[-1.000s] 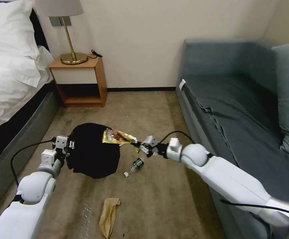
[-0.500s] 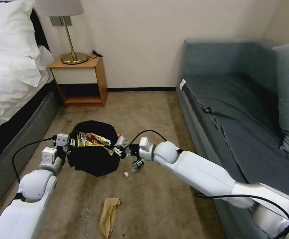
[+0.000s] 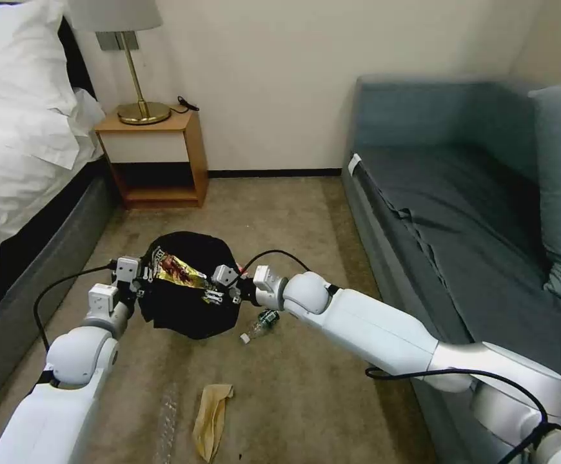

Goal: Pick up the trash bin, then pick up the garbage on the floor and place it into the trash bin.

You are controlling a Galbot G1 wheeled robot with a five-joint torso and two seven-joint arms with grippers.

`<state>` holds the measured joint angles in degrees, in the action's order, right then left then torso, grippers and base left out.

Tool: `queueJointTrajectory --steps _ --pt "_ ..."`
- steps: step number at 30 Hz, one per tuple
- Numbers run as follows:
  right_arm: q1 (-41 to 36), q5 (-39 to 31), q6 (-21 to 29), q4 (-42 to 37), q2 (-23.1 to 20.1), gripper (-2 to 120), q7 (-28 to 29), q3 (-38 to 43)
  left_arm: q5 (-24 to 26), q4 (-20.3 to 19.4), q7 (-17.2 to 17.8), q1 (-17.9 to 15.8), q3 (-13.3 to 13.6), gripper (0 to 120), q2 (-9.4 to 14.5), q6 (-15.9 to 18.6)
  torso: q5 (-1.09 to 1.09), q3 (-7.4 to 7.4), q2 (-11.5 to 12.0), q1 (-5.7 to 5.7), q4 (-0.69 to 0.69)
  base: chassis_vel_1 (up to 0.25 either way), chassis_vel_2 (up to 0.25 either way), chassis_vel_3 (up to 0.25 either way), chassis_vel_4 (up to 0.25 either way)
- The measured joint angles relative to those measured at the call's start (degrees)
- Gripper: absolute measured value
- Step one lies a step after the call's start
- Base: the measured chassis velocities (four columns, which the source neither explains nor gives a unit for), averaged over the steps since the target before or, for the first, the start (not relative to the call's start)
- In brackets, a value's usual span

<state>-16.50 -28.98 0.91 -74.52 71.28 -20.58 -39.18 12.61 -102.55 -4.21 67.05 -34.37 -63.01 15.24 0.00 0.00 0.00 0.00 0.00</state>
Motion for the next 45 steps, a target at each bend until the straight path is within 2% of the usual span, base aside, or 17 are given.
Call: queueJointTrajectory --steps 1,6,7,8,10,13,15,29,32,35,38,39,41,45 --pt "-0.19 0.15 -0.01 0.00 -0.36 52 -0.02 0.18 0.16 -0.01 0.00 -0.01 -0.01 4 0.00 0.00 0.00 0.00 0.00 0.00 0.00 0.000 0.000 0.000 0.000" --pt "-0.59 0.50 -0.02 -0.01 -0.97 64 -0.12 0.63 0.39 0.03 0.00 -0.13 -0.09 4 -0.06 0.00 0.00 0.00 0.00 0.00 0.00 0.000 0.000 0.000 0.000" --pt "-0.89 0.65 -0.02 -0.24 -1.43 72 -0.17 0.94 0.48 0.23 0.00 -0.20 -0.14 4 -0.13 0.00 0.00 0.00 0.00 0.00 0.00 0.000 0.000 0.000 0.000" --pt "-0.89 0.65 -0.02 -0.24 -1.43 72 -0.17 0.94 0.48 0.23 0.00 -0.20 -0.14 4 -0.13 0.00 0.00 0.00 0.00 0.00 0.00 0.000 0.000 0.000 0.000" --pt "-1.44 0.80 -0.02 -0.83 -2.41 85 -0.21 1.35 0.54 0.88 0.00 -0.32 -0.26 4 -0.38 -0.07 0.00 0.00 0.00 0.00 0.00 0.000 0.000 0.000 0.000" --pt "-1.61 0.90 -0.02 -0.94 -2.75 90 -0.23 1.52 0.65 1.11 0.00 -0.32 -0.31 4 -0.55 -0.16 0.00 0.00 0.00 0.00 0.00 0.000 0.000 0.000 0.000" --pt "-1.79 1.08 -0.02 -0.98 -3.22 98 -0.25 1.76 1.54 1.30 0.01 -0.22 -0.33 4 -0.94 -0.19 -0.01 0.00 0.00 0.00 0.00 0.000 0.000 0.000 0.000" --pt "0.98 0.19 1.10 -2.18 -4.37 100 0.24 0.88 2.98 1.83 0.04 -0.19 -1.19 4 -1.44 -0.33 0.00 0.00 0.00 0.00 -0.01 0.000 0.000 0.000 0.000" --pt "0.66 -0.32 1.94 -4.06 -6.19 100 0.88 1.49 3.23 2.01 0.03 -0.20 -2.13 4 -0.96 -0.63 0.00 -0.01 0.00 0.00 -0.01 0.000 0.000 0.000 0.000" --pt "-2.20 -0.62 2.50 -6.81 -10.96 100 1.40 2.24 3.75 2.28 -0.01 0.15 -3.67 4 -0.16 -0.96 0.00 -0.01 0.00 0.00 0.00 0.000 0.000 0.000 0.000" --pt "-4.94 -0.54 2.57 -8.18 -13.38 100 1.42 3.34 4.10 2.30 -0.06 0.33 -4.44 4 0.27 -1.05 -0.01 -0.01 0.00 0.00 0.02 0.000 0.000 0.000 0.000" --pt "-4.94 -0.54 2.57 -8.18 -13.38 100 1.42 3.34 4.10 2.30 -0.06 0.33 -4.44 4 0.27 -1.05 -0.01 -0.01 0.00 0.00 0.02 0.000 0.000 0.000 0.000" --pt "-10.35 0.05 2.40 -9.26 -15.61 100 1.28 6.19 4.38 2.58 -0.08 0.69 -5.31 4 0.93 -1.12 -0.01 -0.01 0.00 0.00 0.01 0.000 0.000 0.000 0.000" --pt "-14.15 1.47 1.41 -9.24 -16.25 100 0.30 8.03 4.46 3.03 -0.08 0.79 -5.80 4 1.35 -1.16 0.00 -0.01 0.00 0.00 0.01 0.000 0.000 0.000 0.000"
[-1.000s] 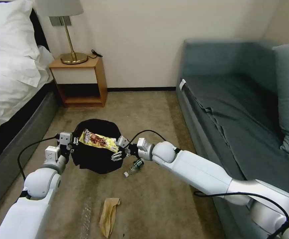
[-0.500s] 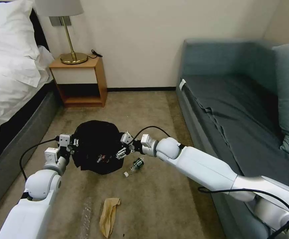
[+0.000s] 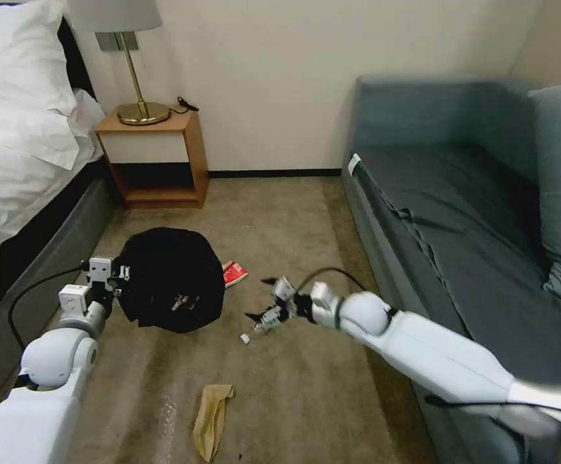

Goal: Pick up the trash bin, then pick up the garbage on the floor and place it into the trash bin.

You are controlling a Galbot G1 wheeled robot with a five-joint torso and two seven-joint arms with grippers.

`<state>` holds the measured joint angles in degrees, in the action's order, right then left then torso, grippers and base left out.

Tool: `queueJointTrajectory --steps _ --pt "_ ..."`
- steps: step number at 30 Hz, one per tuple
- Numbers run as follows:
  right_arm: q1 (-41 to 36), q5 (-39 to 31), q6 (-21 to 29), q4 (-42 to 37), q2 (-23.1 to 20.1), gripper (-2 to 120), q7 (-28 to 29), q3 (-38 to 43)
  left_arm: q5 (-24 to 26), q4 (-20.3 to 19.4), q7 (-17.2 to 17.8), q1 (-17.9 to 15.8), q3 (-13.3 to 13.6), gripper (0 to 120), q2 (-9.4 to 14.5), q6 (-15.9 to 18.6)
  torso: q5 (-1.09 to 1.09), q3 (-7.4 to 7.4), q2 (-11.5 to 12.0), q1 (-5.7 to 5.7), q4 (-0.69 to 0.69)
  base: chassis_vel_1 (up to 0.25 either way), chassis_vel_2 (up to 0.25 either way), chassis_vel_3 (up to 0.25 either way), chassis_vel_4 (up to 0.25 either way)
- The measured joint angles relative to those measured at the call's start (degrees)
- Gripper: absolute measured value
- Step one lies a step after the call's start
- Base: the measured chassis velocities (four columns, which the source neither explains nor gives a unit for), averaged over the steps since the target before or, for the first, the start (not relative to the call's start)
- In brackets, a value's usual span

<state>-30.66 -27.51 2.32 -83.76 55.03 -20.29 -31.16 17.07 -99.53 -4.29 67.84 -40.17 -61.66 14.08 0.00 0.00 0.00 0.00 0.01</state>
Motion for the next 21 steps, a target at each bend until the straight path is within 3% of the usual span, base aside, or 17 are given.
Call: queueJointTrajectory --steps 7,13,21 --pt "-5.11 3.15 -0.76 2.33 2.17 100 -1.74 1.40 0.12 0.48 0.91 -0.76 -0.41 4 0.67 0.08 0.01 0.00 0.00 0.00 0.00 0.000 0.000 0.000 0.000" --pt "-7.69 5.48 -1.00 5.86 9.04 100 -2.81 -1.11 0.47 -0.85 2.08 -1.37 -0.13 4 0.72 1.05 0.00 0.00 0.00 0.00 -0.02 0.000 0.000 0.000 0.000" --pt "-6.92 17.36 -1.67 11.36 15.48 100 -5.86 -7.67 -0.13 -2.61 3.03 -1.67 0.73 4 -0.24 1.75 0.01 0.00 0.00 0.00 -0.01 0.000 0.000 0.000 0.000"
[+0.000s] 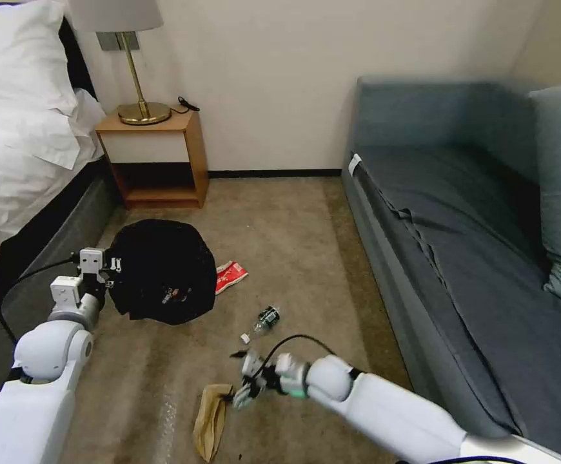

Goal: Pick up the trash bin, then pick up the garbage on the floor and place it into the trash bin.

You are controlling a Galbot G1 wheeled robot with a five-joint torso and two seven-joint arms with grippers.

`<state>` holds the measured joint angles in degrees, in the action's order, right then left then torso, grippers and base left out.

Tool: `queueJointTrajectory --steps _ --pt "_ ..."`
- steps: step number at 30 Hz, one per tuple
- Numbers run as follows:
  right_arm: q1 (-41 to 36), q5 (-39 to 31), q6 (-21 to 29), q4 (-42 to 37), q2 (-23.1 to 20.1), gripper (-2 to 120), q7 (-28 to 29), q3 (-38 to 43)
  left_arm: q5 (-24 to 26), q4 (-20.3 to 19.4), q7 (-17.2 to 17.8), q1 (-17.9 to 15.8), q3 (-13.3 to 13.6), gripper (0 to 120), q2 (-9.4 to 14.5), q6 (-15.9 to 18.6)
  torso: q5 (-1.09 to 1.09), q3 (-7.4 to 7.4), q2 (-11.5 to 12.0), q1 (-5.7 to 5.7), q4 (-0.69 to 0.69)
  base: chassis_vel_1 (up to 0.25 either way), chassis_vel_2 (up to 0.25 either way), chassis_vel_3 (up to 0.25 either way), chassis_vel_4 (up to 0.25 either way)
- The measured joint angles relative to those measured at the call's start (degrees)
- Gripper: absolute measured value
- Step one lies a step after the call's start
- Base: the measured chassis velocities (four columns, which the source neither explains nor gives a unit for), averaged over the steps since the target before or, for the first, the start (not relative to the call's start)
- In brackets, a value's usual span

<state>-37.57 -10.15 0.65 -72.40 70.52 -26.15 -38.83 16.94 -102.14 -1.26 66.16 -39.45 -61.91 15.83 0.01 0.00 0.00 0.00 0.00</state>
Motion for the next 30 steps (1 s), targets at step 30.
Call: queueJointTrajectory --steps 30 --pt "3.66 28.50 -11.68 14.29 10.30 100 -6.01 -2.47 -0.83 -4.37 0.01 2.73 -0.84 4 -1.86 -0.43 0.00 0.00 0.00 0.00 0.00 0.000 0.000 0.000 0.000"
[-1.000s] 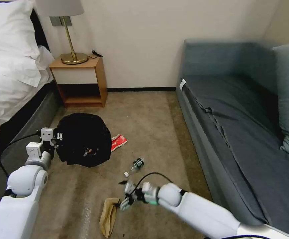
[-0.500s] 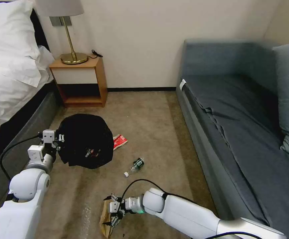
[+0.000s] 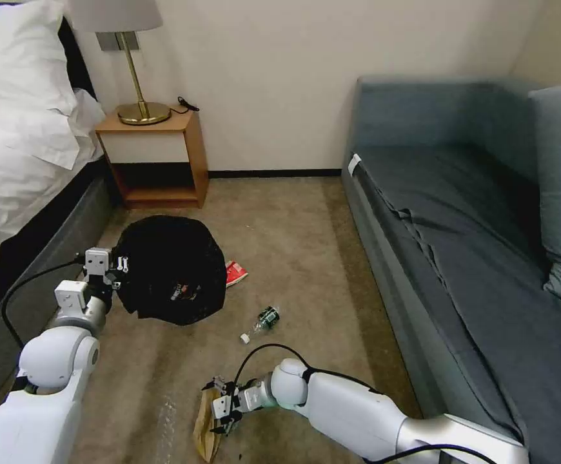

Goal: Pick up the trash bin, then pick up the garbage on the floor and place it into the trash bin.

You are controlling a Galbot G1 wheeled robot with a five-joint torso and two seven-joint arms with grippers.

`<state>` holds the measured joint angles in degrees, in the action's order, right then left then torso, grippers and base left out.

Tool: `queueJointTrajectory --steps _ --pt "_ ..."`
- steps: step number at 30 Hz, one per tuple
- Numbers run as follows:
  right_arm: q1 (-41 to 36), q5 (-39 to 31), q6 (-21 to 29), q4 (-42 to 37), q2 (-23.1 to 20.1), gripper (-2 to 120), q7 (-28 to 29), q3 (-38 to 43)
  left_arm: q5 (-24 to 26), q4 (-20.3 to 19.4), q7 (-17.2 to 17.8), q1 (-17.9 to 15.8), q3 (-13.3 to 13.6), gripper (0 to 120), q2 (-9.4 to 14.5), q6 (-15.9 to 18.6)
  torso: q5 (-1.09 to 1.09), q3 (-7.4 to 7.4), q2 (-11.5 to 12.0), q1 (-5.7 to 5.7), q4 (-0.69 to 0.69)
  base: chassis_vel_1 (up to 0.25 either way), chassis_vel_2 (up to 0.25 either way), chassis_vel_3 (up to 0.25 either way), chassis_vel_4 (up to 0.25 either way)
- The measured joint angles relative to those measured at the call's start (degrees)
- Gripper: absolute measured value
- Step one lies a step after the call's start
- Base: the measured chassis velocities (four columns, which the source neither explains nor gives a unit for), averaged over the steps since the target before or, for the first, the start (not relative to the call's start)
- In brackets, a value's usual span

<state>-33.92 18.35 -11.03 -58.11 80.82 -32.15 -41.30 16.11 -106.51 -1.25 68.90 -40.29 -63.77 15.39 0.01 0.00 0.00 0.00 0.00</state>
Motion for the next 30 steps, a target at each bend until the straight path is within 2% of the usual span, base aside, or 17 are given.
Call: queueJointTrajectory --steps 18,20,21,22,23,26,27,29,30 --pt "-0.18 1.99 -3.77 5.19 3.61 98 -0.87 0.22 0.83 -0.88 -0.01 0.63 -0.24 4 -0.16 -0.10 0.00 0.00 0.00 0.00 0.00 0.000 0.000 0.000 0.000" --pt "-0.42 2.10 -4.08 6.13 4.41 89 -1.35 0.87 1.21 -1.41 -0.01 1.26 -0.78 4 -0.16 -0.14 0.00 0.00 0.00 0.00 0.00 0.000 0.000 0.000 0.000" --pt "-0.42 2.10 -4.08 6.13 4.41 89 -1.35 0.87 1.21 -1.41 -0.01 1.26 -0.78 4 -0.16 -0.14 0.00 0.00 0.00 0.00 0.00 0.000 0.000 0.000 0.000" --pt "-0.44 2.40 -4.26 6.47 4.67 82 -1.84 1.41 1.40 -1.62 -0.01 1.57 -1.15 4 -0.15 -0.16 0.00 0.00 0.00 0.00 0.00 0.000 0.000 0.000 0.000" --pt "-0.44 2.40 -4.26 6.47 4.67 82 -1.84 1.41 1.40 -1.62 -0.01 1.57 -1.15 4 -0.15 -0.16 0.00 0.00 0.00 0.00 0.00 0.000 0.000 0.000 0.000" --pt "-0.42 2.46 -4.30 6.34 4.65 65 -2.28 2.08 1.61 -2.03 -0.01 2.20 -1.76 4 -0.12 -0.18 0.00 0.00 0.00 0.00 0.00 0.000 0.000 0.000 0.000" --pt "-0.42 2.46 -4.30 6.34 4.65 65 -2.28 2.08 1.61 -2.03 -0.01 2.20 -1.76 4 -0.12 -0.18 0.00 0.00 0.00 0.00 0.00 0.000 0.000 0.000 0.000" --pt "-0.48 2.45 -4.30 6.06 4.50 55 -2.47 2.38 1.62 -2.26 -0.01 2.49 -1.83 4 -0.21 -0.21 0.00 0.00 0.00 0.00 0.00 0.000 0.000 0.000 0.000" --pt "-0.48 2.45 -4.30 6.06 4.50 55 -2.47 2.38 1.62 -2.26 -0.01 2.49 -1.83 4 -0.21 -0.21 0.00 0.00 0.00 0.00 0.00 0.000 0.000 0.000 0.000"
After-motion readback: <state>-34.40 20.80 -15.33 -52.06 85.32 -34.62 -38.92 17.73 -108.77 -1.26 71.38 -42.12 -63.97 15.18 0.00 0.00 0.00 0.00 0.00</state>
